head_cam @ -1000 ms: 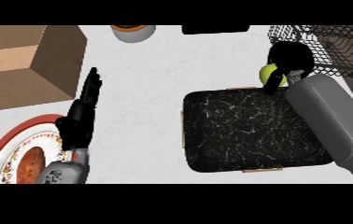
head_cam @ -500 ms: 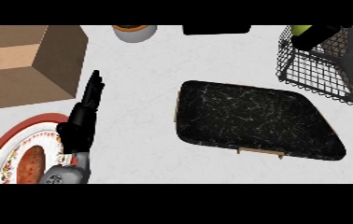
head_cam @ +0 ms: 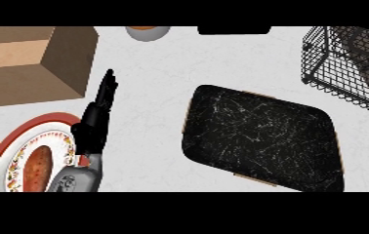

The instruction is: Pick the pear from the tray and place it in the tiered basket

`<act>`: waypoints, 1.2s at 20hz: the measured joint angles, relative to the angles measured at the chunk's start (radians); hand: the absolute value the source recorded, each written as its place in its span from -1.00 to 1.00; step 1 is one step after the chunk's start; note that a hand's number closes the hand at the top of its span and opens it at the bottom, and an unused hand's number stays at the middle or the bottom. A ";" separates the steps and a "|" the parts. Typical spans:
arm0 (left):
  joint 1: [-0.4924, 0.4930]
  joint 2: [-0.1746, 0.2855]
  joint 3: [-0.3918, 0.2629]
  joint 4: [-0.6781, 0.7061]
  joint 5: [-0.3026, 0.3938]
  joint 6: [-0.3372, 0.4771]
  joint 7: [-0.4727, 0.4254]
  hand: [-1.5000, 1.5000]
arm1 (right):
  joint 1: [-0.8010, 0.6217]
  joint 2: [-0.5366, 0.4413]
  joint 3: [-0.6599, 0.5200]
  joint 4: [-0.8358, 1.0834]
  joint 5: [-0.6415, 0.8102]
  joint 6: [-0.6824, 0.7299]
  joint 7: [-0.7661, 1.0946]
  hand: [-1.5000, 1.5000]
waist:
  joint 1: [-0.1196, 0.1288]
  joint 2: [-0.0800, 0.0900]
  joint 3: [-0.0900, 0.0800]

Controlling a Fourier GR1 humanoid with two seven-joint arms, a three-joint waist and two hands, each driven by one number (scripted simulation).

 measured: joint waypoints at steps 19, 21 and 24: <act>-0.028 -0.001 0.017 -0.019 -0.008 -0.034 0.029 0.00 | -0.053 -0.080 -0.059 0.479 0.242 -0.167 -0.289 1.00 | 0.024 0.010 0.000; -0.024 -0.020 0.003 -0.008 -0.025 -0.019 0.016 0.00 | -0.070 -0.091 -0.073 0.555 0.255 -0.192 -0.330 1.00 | 0.027 0.011 0.001; -0.029 -0.016 0.010 -0.008 -0.016 -0.028 0.016 0.00 | -0.072 -0.068 -0.150 0.609 0.220 -0.264 -0.304 -1.00 | 0.027 0.011 0.001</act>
